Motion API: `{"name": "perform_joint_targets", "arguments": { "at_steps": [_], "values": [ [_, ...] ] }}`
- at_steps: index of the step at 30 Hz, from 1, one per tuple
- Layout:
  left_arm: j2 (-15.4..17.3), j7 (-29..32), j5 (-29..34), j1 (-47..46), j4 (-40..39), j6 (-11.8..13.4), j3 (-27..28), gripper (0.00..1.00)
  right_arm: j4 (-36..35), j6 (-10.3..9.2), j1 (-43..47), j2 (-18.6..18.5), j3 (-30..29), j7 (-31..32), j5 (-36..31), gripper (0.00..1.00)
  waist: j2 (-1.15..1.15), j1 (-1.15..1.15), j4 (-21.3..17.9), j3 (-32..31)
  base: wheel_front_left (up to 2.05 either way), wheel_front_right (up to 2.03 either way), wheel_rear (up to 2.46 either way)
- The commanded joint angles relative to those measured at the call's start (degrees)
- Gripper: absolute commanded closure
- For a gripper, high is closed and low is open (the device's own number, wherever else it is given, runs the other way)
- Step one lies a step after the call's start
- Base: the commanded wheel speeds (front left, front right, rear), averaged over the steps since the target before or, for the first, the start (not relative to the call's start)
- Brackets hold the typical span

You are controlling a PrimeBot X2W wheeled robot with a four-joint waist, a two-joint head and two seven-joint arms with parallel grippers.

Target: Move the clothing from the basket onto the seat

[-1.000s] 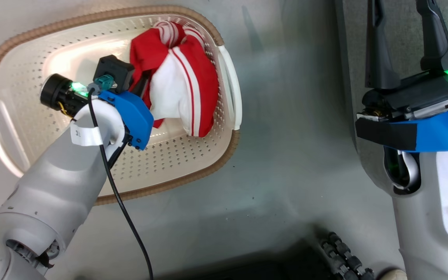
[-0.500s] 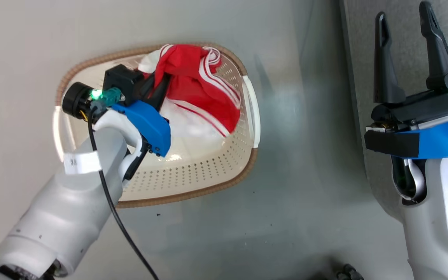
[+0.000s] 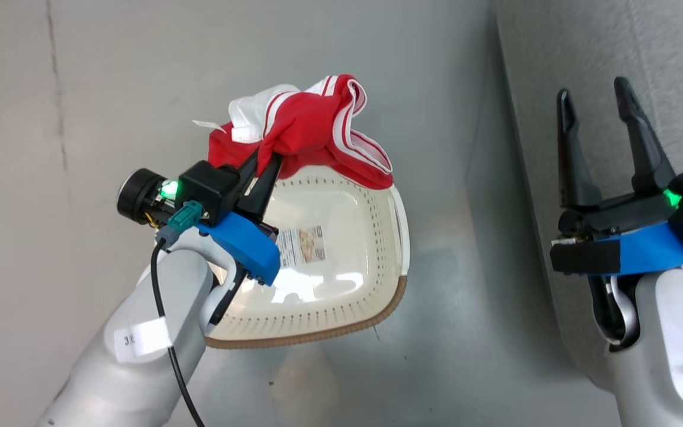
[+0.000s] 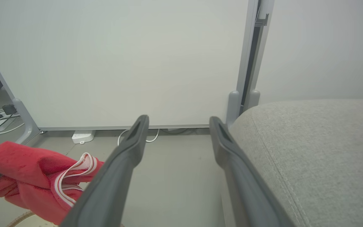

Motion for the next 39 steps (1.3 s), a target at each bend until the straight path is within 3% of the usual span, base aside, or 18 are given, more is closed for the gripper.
{"name": "perform_joint_targets", "arguments": {
  "at_steps": [1,17,39],
  "values": [
    [-0.5,-0.3,1.3,1.2,-1.3,-0.2,1.2,1.00,0.5,0.01,1.5,-0.4,-0.1,-0.1,0.6,0.00,0.00,0.01,0.9,-5.0,0.00,0.00,0.00],
    [-6.0,-0.3,7.2,1.5,-8.5,-0.8,5.4,1.00,4.1,0.01,10.3,-0.8,-0.1,-0.1,1.5,0.00,0.00,0.01,2.3,-21.5,0.00,0.00,0.00],
    [-8.6,-0.3,6.5,-0.9,-8.7,-1.0,2.1,1.00,4.4,0.01,16.2,-1.7,1.4,-0.1,1.9,0.00,0.00,0.01,3.6,-31.2,0.00,0.00,0.00]
  ]
}}
